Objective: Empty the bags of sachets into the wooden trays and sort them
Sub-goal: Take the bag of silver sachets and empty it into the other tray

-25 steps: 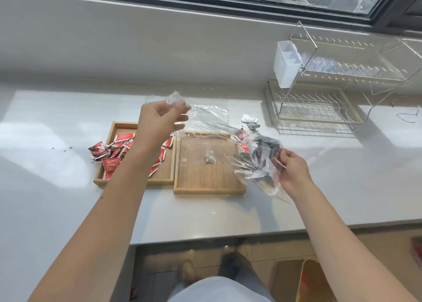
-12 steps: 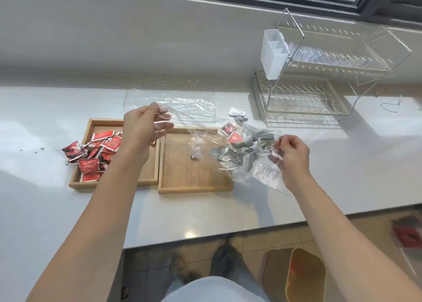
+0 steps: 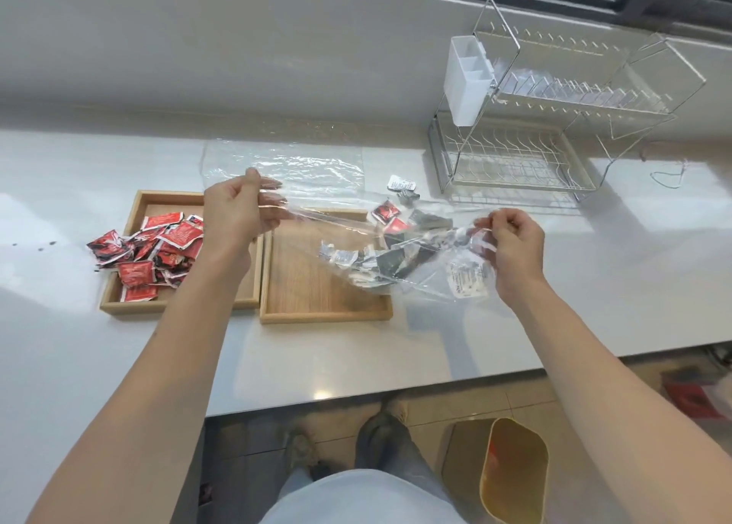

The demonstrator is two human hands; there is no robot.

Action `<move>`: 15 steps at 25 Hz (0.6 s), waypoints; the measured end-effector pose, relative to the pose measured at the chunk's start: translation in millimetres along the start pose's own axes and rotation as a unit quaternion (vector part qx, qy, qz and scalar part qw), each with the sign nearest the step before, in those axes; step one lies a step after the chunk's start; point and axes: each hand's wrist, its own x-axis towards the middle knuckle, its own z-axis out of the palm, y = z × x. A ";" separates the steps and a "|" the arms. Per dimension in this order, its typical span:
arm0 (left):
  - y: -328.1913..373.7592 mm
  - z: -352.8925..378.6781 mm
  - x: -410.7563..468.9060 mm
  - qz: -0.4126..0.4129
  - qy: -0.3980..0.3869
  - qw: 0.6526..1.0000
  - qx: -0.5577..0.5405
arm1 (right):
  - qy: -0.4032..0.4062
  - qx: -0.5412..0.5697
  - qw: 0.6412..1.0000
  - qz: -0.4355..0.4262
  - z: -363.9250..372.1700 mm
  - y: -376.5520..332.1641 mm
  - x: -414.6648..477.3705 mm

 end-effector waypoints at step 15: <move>-6.9 -2.3 -10.2 0.056 -0.013 0.998 -0.038 | 0.048 -0.050 0.994 -0.089 6.7 -15.3 -0.2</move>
